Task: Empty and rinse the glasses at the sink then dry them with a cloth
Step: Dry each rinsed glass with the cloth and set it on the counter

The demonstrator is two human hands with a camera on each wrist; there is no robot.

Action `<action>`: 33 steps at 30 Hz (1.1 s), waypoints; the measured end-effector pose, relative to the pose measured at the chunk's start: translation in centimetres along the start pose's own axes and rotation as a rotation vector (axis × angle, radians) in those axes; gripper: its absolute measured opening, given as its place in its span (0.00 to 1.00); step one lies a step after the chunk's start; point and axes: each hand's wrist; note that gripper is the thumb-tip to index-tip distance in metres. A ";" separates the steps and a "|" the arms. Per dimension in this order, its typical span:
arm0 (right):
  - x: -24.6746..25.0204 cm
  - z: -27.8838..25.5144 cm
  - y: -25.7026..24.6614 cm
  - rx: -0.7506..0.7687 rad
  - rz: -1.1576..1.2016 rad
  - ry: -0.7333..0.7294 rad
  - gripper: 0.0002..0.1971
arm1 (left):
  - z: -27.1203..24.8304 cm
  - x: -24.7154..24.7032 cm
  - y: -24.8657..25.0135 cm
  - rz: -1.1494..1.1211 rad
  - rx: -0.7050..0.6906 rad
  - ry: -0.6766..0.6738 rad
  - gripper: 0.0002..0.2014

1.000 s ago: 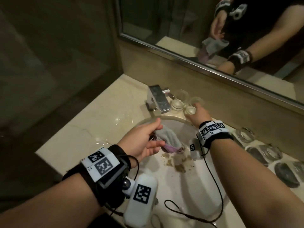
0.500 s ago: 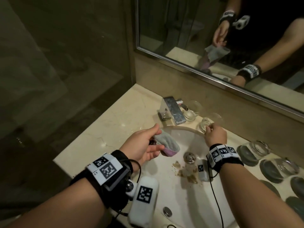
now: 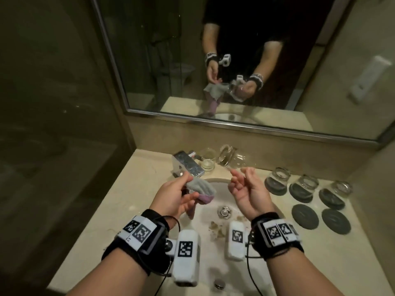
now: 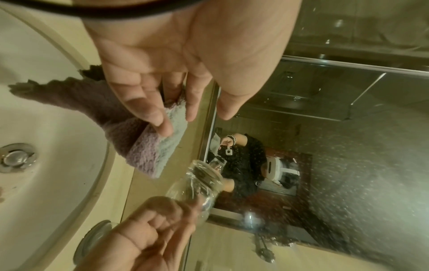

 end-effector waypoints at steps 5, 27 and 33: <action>-1.9 -3.1 2.7 0.042 0.505 -0.230 0.06 | -0.3 0.7 0.9 0.040 -0.041 -0.006 0.19; -4.7 -6.1 0.5 -0.040 -0.426 -0.408 0.11 | -2.2 -0.7 2.6 0.053 -0.107 -0.307 0.29; -2.0 -4.8 -0.5 -0.028 -0.836 0.026 0.25 | -1.9 -1.0 2.0 -0.139 -0.097 -0.375 0.28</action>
Point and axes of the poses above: each hand's wrist, its own z-axis towards the middle knuckle, its own x-axis out of the back of the hand, y = z × x, and after that the axes turned 10 degrees about -y, right-handed
